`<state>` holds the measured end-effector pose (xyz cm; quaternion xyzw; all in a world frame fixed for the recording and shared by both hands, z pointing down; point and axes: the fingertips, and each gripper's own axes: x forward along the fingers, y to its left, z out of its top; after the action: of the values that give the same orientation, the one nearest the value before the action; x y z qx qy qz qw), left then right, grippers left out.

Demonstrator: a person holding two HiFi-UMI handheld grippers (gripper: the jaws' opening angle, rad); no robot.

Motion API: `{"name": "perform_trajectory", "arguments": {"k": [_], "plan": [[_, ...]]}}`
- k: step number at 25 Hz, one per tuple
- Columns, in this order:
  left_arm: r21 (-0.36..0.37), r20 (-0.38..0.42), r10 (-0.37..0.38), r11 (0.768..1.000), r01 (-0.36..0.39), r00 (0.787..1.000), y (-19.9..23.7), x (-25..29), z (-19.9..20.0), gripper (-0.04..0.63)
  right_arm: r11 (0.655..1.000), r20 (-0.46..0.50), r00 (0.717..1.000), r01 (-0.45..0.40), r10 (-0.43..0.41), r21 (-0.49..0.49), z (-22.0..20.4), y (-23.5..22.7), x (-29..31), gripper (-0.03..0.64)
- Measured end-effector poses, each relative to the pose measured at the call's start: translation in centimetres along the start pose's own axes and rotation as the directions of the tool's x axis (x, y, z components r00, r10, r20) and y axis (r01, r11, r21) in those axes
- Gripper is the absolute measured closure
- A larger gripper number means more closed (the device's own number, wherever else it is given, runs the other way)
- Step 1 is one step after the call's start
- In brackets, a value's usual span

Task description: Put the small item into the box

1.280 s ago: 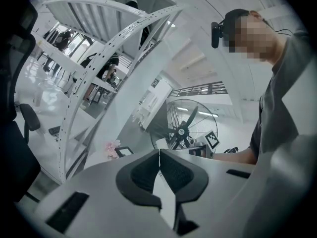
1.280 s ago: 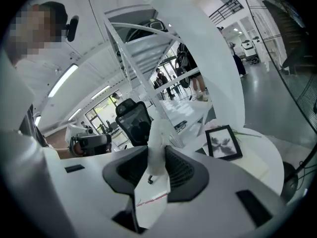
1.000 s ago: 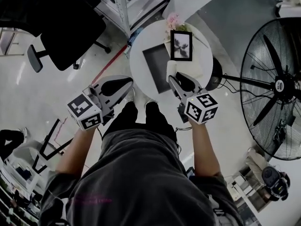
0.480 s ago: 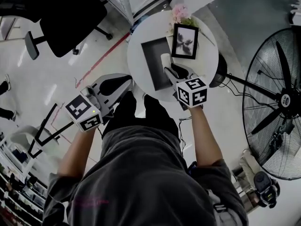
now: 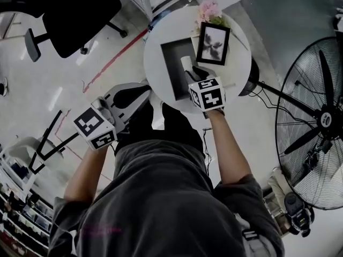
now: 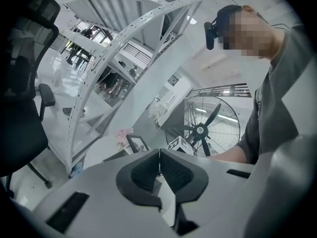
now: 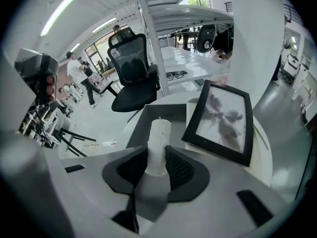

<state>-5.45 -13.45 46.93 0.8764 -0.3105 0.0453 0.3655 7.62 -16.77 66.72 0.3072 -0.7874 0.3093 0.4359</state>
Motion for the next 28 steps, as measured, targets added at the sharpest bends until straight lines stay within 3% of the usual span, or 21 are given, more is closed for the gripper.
{"name": "perform_trajectory", "arguments": {"k": [8,28], "plan": [[0.002,-0.005,0.005,1.000,-0.005,1.000,0.4,-0.6,-0.3,0.574,0.991,-0.088,0.993,0.067,-0.078,-0.117,-0.5,0.6,1.4,0.494],[0.021,-0.010,-0.018,1.000,0.018,1.000,0.3,-2.1,-0.1,0.574,0.983,-0.121,0.981,0.139,-0.153,-0.120,-2.9,0.9,2.9,0.483]]}}
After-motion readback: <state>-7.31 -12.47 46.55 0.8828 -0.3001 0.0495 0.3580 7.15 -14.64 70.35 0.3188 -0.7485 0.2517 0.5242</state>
